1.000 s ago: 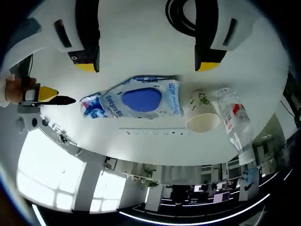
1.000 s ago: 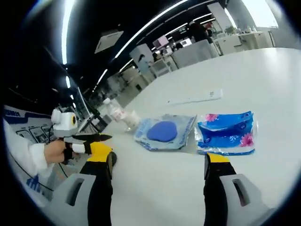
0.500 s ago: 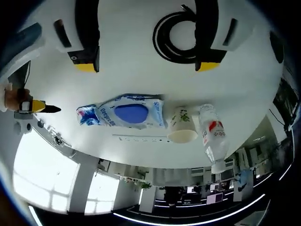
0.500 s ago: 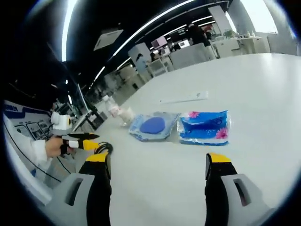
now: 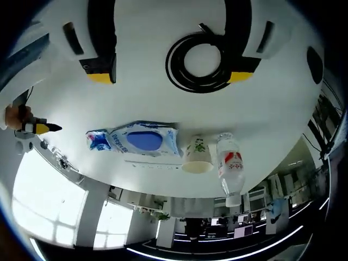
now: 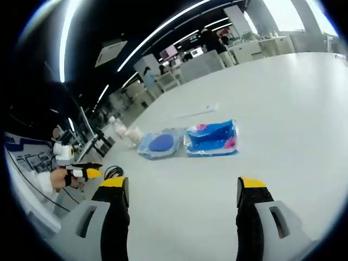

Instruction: Arrange the tabletop items into an orderly group along one side of the table until the central work area is clear of visible clutter.

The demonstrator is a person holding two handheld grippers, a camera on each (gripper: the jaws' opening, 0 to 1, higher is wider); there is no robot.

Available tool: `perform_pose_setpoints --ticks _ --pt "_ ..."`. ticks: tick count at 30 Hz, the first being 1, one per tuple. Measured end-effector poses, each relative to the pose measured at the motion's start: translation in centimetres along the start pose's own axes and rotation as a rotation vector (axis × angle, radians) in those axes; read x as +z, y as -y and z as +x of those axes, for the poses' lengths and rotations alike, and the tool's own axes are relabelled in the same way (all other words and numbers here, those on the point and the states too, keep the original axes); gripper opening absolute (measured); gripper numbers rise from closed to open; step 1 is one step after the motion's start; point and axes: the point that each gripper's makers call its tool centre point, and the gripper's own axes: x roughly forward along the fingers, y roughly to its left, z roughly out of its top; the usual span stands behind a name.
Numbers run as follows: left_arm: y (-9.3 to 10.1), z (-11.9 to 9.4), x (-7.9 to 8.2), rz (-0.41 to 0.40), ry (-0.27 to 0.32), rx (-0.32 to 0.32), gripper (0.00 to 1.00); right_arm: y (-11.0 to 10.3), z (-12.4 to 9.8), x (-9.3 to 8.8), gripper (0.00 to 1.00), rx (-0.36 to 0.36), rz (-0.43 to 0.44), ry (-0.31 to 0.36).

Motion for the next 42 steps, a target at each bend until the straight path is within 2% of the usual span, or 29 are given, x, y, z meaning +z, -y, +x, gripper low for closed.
perform_pose_setpoints --ticks 4,7,10,15,20,22,25,27,28,30,31,32,34,35,37,39,42 --pt "0.3 0.2 -0.1 0.004 -0.007 -0.006 0.83 -0.2 0.3 -0.6 0.78 -0.004 -0.003 -0.014" --pt "0.6 0.5 -0.8 0.036 -0.036 -0.016 0.81 -0.5 0.4 -0.8 0.78 -0.001 0.013 -0.012" --pt "0.9 1.0 -1.9 0.064 -0.069 -0.019 0.80 -0.7 0.5 -1.0 0.77 0.002 0.029 -0.009" --pt "0.5 1.4 -4.2 0.019 -0.137 -0.015 0.70 -0.5 0.1 -1.7 0.73 -0.012 0.042 -0.020" --pt "0.3 1.7 -6.1 0.041 -0.192 -0.017 0.68 0.2 -0.8 -2.2 0.70 -0.038 0.082 -0.007" --pt "0.2 1.8 -6.4 0.047 -0.211 -0.015 0.68 0.7 -1.0 -2.6 0.66 -0.053 0.112 -0.009" --pt "-0.3 2.1 -6.5 0.060 -0.228 -0.009 0.64 1.1 -1.4 -3.4 0.65 -0.065 0.156 0.001" --pt "-0.6 2.3 -6.7 0.119 -0.255 0.000 0.62 1.1 -1.5 -3.6 0.65 -0.068 0.170 0.006" --pt "-0.7 2.5 -6.7 0.152 -0.257 0.002 0.58 1.1 -1.6 -3.9 0.64 -0.072 0.179 0.008" --pt "-0.9 2.8 -7.5 0.246 -0.311 0.001 0.49 0.9 -1.7 -4.2 0.63 -0.077 0.190 0.009" --pt "-1.4 3.1 -7.7 0.323 -0.333 0.024 0.45 1.0 -1.8 -4.4 0.62 -0.080 0.194 0.010" --pt "-0.8 3.3 -7.2 0.281 -0.287 0.004 0.42 1.0 -1.8 -4.6 0.60 -0.089 0.206 0.009" --pt "-0.3 3.5 -7.3 0.269 -0.320 -0.021 0.35 1.1 -1.9 -4.9 0.52 -0.114 0.215 0.010" --pt "-0.1 3.7 -7.2 0.296 -0.320 -0.032 0.30 1.2 -1.9 -5.0 0.50 -0.117 0.211 0.009" --pt "0.2 4.2 -6.9 0.401 -0.320 -0.060 0.22 1.1 -1.9 -5.1 0.50 -0.115 0.210 0.007" --pt "0.8 4.2 -7.2 0.392 -0.333 -0.085 0.08 1.1 -1.8 -5.0 0.52 -0.111 0.220 0.011" --pt "0.5 4.3 -7.1 0.357 -0.331 -0.074 0.07 1.1 -1.8 -4.9 0.51 -0.108 0.215 0.013"
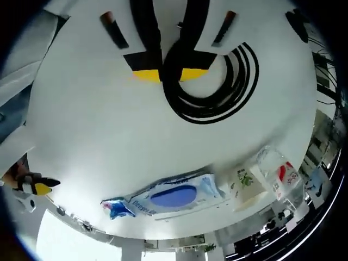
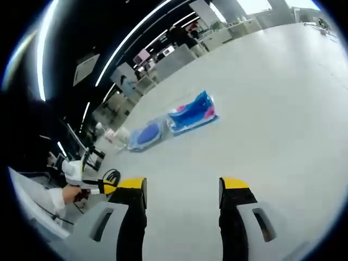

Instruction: Arrange the tabletop items into an orderly group along one side of the table until the central work area is clear of visible clutter.

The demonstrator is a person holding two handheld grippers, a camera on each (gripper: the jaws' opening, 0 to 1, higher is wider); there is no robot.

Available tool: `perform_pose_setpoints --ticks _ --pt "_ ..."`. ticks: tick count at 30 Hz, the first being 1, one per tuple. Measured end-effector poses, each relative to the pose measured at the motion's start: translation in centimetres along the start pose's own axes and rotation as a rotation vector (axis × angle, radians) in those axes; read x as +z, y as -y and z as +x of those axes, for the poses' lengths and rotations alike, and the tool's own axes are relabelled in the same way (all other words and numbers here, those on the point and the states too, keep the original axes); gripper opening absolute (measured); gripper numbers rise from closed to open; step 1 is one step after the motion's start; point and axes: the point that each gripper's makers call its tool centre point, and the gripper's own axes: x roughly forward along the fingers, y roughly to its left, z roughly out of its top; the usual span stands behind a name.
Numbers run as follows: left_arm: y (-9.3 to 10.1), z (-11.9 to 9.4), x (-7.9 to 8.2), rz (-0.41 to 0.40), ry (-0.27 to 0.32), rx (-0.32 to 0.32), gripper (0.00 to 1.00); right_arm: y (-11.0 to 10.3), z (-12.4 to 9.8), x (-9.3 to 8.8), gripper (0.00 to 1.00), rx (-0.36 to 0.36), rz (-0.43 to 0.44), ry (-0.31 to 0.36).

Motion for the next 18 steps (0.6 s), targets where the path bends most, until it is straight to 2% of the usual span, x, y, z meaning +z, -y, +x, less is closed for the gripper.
perform_pose_setpoints --ticks 4,6,8,11,15,18 --pt "0.1 -0.2 0.1 0.028 0.004 0.003 0.04 0.2 0.0 0.0 0.51 -0.001 0.012 0.003" --pt "0.1 -0.6 0.8 0.094 0.033 0.031 0.04 0.4 0.0 -0.1 0.51 -0.005 0.014 -0.002" --pt "0.9 -1.1 1.6 0.117 0.059 0.015 0.04 0.7 -0.1 -0.3 0.50 -0.010 0.025 -0.006" --pt "1.4 -1.5 2.6 0.218 0.066 0.034 0.03 1.0 -0.1 -0.6 0.50 -0.016 0.033 -0.013" --pt "2.3 -2.0 4.0 0.226 0.097 0.033 0.02 1.0 -0.1 -0.8 0.50 -0.018 0.035 -0.022" --pt "3.1 -2.6 5.5 0.298 0.130 0.047 0.02 0.7 -0.2 -0.7 0.50 -0.012 0.048 -0.013"
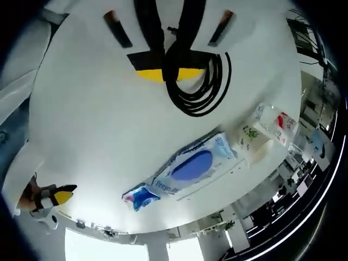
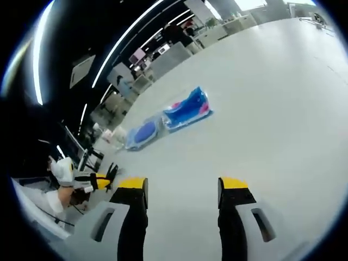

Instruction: Arrange the tabletop items into an orderly group along one side of the table until the central work area is clear of visible clutter.

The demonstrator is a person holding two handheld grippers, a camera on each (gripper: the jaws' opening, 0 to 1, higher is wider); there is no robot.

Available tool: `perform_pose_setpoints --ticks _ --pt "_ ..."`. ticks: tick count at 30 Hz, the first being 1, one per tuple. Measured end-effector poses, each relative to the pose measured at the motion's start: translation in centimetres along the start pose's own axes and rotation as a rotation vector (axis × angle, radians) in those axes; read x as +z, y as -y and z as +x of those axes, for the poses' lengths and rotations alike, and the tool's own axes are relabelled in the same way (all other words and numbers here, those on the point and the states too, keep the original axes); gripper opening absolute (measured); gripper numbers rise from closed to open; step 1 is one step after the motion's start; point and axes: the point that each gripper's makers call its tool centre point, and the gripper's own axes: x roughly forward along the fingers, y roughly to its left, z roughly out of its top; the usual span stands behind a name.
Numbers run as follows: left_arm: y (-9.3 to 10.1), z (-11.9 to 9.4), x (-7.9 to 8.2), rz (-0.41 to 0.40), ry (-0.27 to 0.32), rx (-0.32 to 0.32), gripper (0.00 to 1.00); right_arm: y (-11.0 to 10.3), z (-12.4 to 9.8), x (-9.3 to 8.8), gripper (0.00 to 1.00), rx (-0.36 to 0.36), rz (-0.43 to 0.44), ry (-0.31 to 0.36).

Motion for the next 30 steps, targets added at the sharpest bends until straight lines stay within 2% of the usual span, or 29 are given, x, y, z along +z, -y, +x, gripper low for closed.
perform_pose_setpoints --ticks 4,6,13,17,18,19,22,27,30 --pt "0.5 -0.7 2.6 0.058 0.060 0.002 0.00 -0.1 -0.1 -0.1 0.50 0.007 0.029 0.004" --pt "0.6 -1.0 3.3 0.069 0.075 0.007 0.00 -0.2 -0.1 -0.2 0.50 0.010 0.040 0.004" --pt "1.8 -2.8 6.4 0.291 0.116 0.041 0.01 -1.2 0.0 -0.3 0.49 0.047 0.075 -0.004" --pt "3.1 -3.3 7.3 0.368 0.128 0.029 0.01 -1.8 0.2 -0.3 0.49 0.059 0.071 -0.011" --pt "3.4 -3.5 7.7 0.418 0.125 0.034 0.01 -2.2 0.3 -0.2 0.49 0.066 0.073 -0.012" --pt "3.6 -3.6 7.7 0.432 0.123 0.036 0.01 -2.3 0.3 -0.2 0.49 0.068 0.075 -0.013" --pt "4.8 -3.7 8.6 0.509 0.133 0.033 0.01 -3.8 0.9 0.2 0.49 0.104 0.079 -0.019" --pt "6.1 -3.8 10.0 0.531 0.170 0.019 0.01 -6.9 2.2 0.7 0.49 0.177 0.058 -0.041" --pt "6.6 -3.8 10.8 0.552 0.187 0.017 0.01 -9.0 2.9 0.9 0.48 0.231 0.080 -0.064"
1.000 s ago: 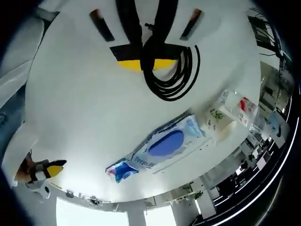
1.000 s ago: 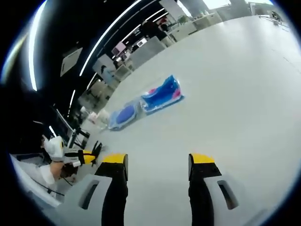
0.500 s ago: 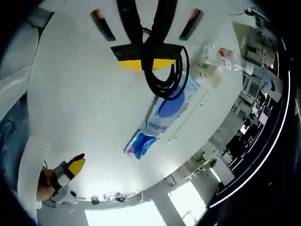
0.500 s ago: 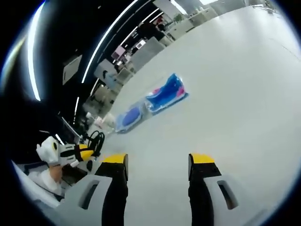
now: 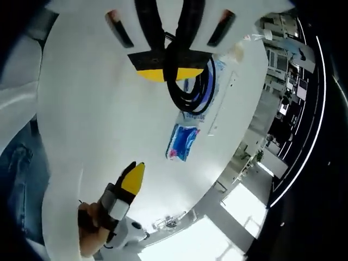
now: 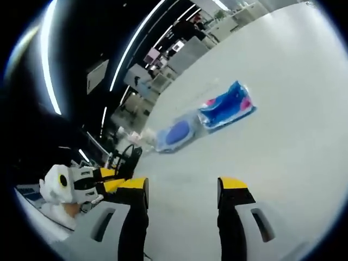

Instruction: Arrange the tabletop items into an orderly group along one side of the table until the central work area is clear of visible clutter.

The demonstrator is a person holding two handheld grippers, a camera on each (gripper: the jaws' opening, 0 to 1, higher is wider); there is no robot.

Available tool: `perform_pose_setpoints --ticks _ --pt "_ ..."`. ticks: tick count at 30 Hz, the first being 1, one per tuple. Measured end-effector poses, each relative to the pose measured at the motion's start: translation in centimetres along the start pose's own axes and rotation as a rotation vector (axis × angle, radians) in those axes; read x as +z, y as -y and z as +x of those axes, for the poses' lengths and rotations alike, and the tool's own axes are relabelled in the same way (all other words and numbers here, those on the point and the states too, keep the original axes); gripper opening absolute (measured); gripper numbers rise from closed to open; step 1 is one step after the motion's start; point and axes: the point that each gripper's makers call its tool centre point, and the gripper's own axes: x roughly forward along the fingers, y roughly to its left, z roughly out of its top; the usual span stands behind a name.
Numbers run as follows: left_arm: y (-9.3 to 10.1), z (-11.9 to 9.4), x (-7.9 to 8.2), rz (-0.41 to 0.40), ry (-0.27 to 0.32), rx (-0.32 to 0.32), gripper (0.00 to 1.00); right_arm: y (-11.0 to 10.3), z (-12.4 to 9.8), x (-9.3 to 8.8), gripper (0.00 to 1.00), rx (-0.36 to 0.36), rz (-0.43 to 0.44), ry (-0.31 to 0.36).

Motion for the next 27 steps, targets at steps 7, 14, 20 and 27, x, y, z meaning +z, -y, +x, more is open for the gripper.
perform_pose_setpoints --ticks 7,14,20,27 --pt "0.4 0.1 1.7 0.065 0.035 -0.003 0.01 -3.9 2.3 1.2 0.52 0.119 0.112 -0.001" --pt "1.4 0.4 2.8 0.099 0.066 -0.022 0.01 -6.1 4.5 1.0 0.61 0.169 0.196 -0.058" --pt "2.0 0.4 4.1 0.106 0.117 -0.039 0.01 -6.1 5.6 -0.8 0.40 0.155 0.192 -0.127" --pt "3.1 0.7 4.0 0.064 0.121 -0.062 0.02 -6.4 5.0 -1.1 0.06 0.195 0.319 -0.148"
